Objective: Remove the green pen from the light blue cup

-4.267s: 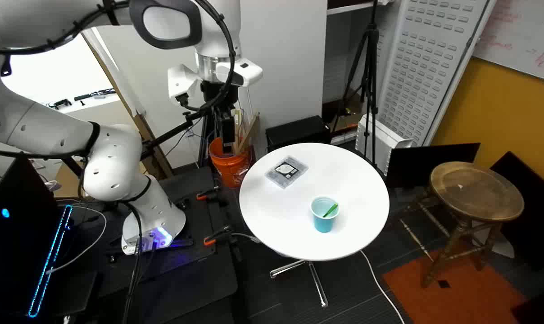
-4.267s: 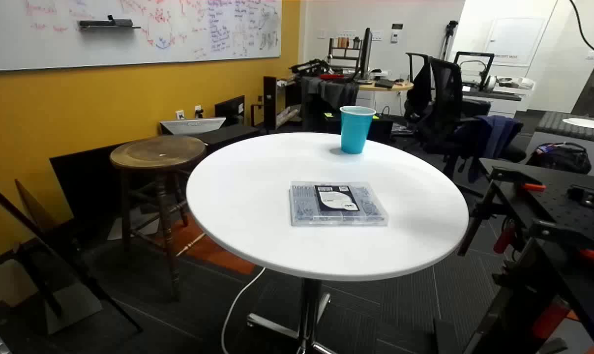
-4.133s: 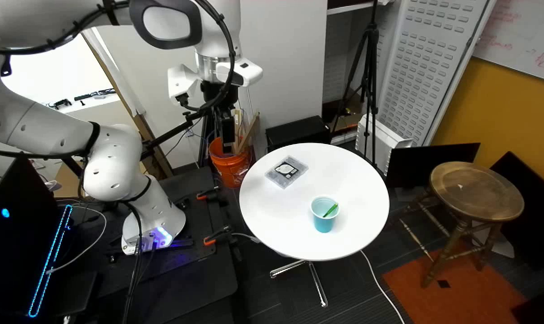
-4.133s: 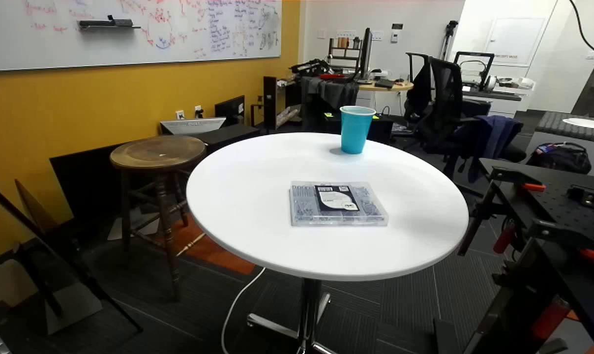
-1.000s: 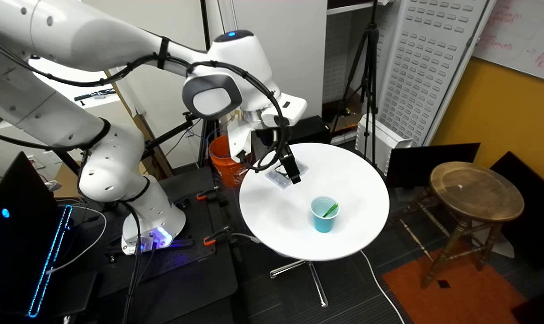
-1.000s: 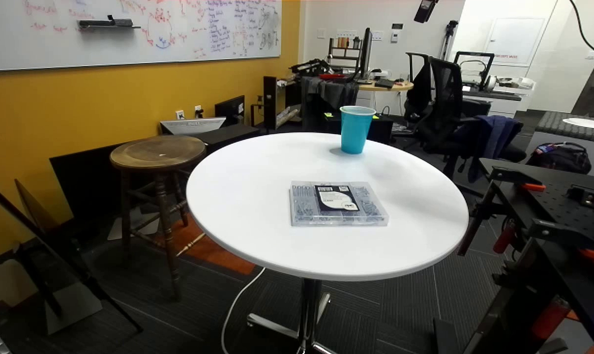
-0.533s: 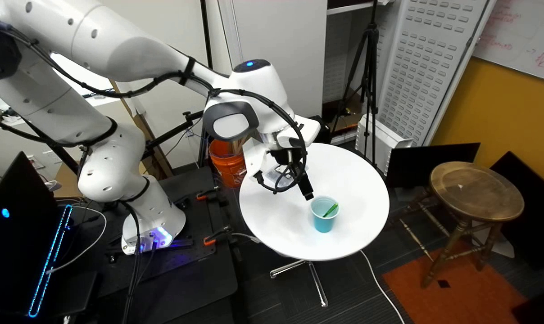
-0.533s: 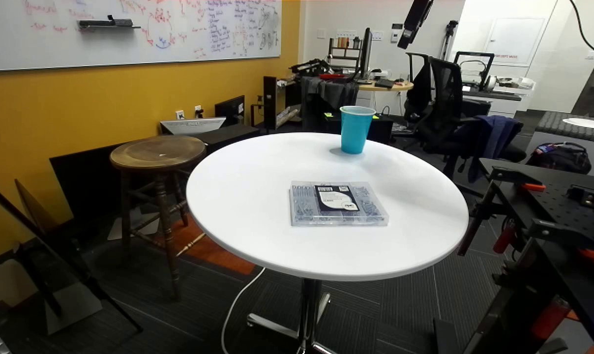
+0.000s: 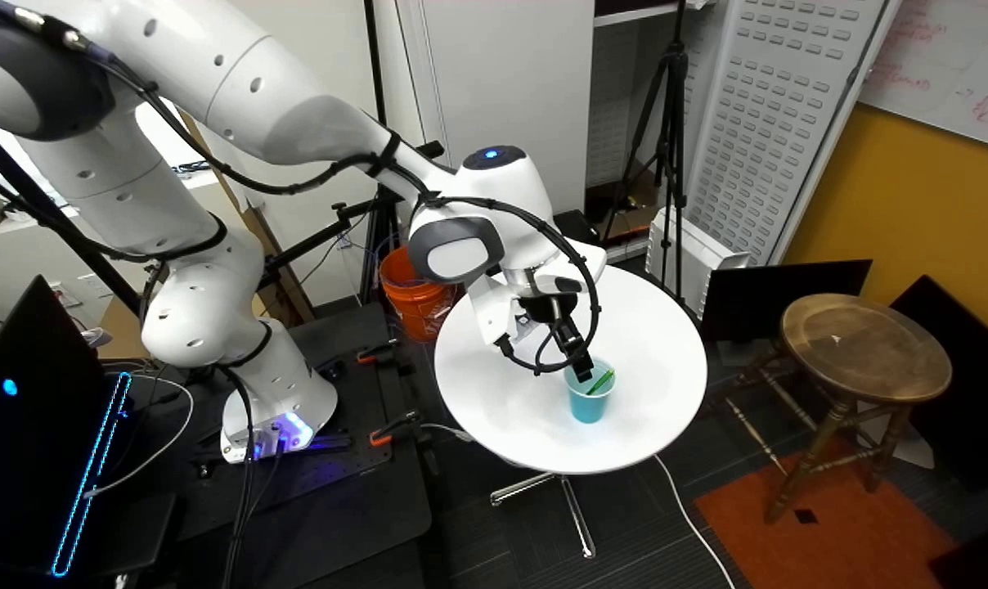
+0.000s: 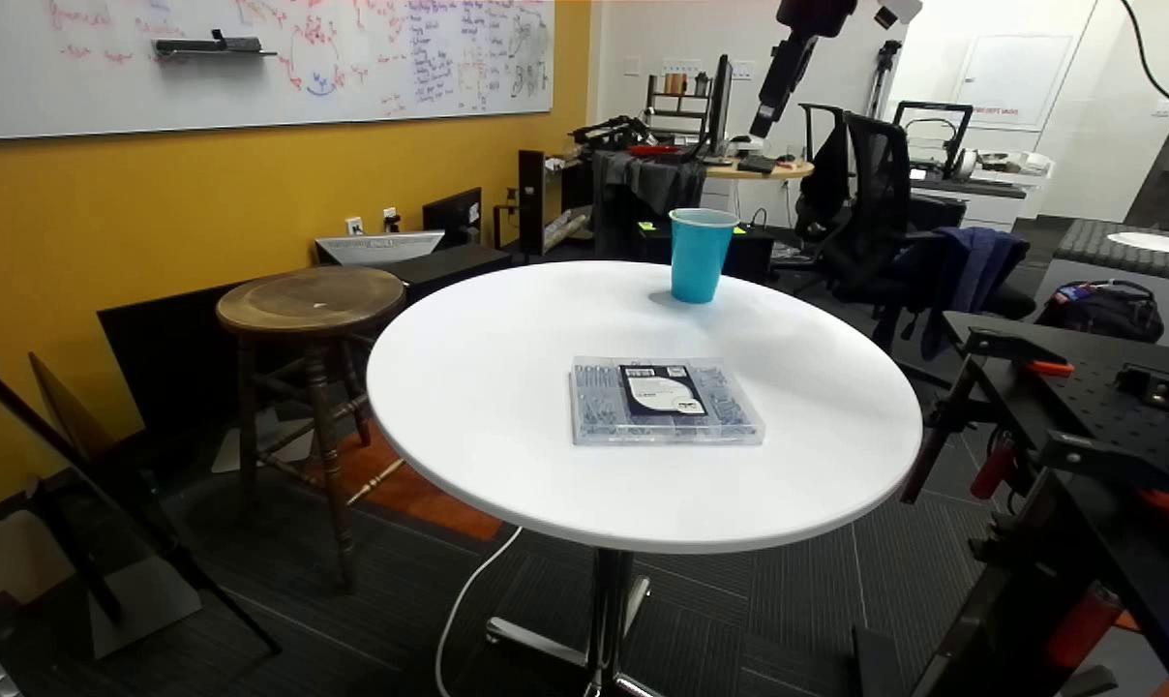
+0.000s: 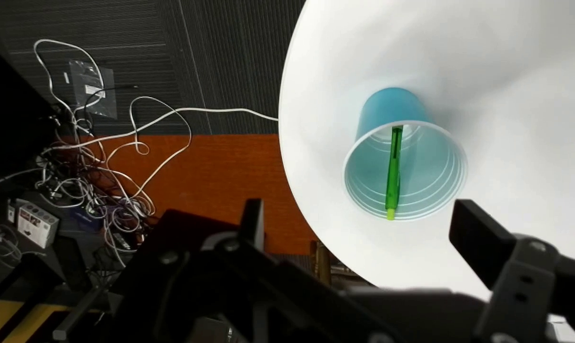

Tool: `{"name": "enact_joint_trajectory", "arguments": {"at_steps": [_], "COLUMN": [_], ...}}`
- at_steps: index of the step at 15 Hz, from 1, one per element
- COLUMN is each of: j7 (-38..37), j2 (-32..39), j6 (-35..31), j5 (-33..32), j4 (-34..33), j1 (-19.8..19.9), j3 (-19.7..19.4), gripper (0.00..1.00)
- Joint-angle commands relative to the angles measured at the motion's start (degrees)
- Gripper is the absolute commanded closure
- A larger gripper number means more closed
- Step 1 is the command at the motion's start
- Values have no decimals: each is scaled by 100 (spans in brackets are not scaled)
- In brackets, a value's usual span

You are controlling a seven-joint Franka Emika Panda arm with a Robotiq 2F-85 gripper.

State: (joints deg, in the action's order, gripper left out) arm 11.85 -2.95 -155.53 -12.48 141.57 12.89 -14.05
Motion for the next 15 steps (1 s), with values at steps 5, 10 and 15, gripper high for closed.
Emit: {"name": "enact_joint_trajectory", "arguments": {"at_steps": [5, 10, 15], "j7": [798, 1293, 958], "j2": [907, 1297, 1635], "j6": [-283, -132, 45], "j5": [630, 1327, 1264], "j4": [-643, -970, -1244], "j1": [-48, 35, 19], "j3": [234, 544, 573], "gripper": [0, 0, 0]}}
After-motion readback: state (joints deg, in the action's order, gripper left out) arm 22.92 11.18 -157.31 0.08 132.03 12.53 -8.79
